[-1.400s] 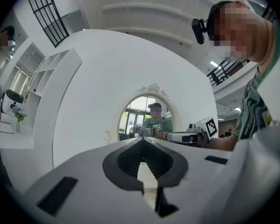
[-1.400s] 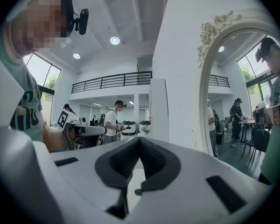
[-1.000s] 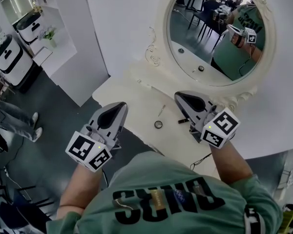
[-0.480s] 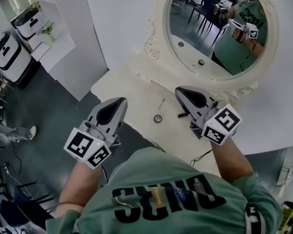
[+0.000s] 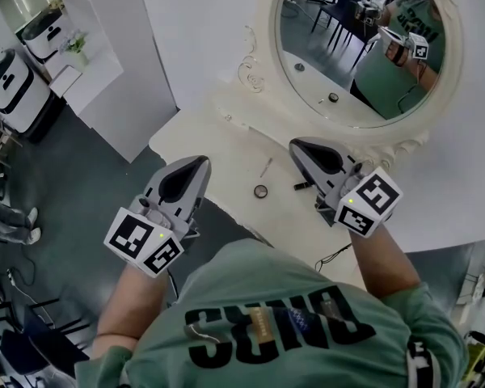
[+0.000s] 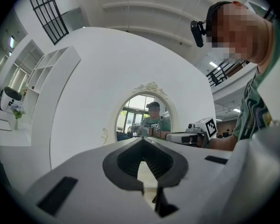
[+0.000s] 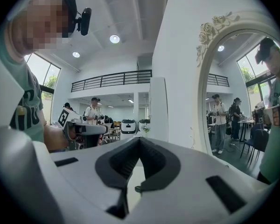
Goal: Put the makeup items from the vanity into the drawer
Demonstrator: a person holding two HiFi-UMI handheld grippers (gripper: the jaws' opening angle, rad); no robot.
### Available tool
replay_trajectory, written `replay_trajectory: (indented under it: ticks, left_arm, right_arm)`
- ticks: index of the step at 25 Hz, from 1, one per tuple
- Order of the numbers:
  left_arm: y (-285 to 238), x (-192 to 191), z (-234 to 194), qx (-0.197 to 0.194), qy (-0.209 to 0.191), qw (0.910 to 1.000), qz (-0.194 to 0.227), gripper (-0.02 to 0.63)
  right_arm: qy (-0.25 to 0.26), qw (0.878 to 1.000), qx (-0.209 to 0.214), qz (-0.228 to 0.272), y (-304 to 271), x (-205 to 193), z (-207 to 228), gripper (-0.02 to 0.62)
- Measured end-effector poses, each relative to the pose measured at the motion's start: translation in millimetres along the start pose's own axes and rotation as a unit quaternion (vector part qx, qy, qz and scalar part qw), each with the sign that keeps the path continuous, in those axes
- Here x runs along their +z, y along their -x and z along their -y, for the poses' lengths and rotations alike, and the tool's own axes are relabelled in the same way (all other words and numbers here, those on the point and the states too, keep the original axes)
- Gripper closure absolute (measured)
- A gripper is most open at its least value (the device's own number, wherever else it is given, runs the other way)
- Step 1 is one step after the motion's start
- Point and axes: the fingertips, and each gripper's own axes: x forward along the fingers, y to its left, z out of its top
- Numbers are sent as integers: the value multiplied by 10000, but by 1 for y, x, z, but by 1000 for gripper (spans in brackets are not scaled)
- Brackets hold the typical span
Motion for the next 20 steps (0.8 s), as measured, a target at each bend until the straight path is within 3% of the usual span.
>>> replay_trajectory:
  ticks: [20]
  left_arm:
    - [-4,-2,1,-18,1,10000,-12,598]
  right_arm:
    - [22,10000,66,-8,0,0,-1,586]
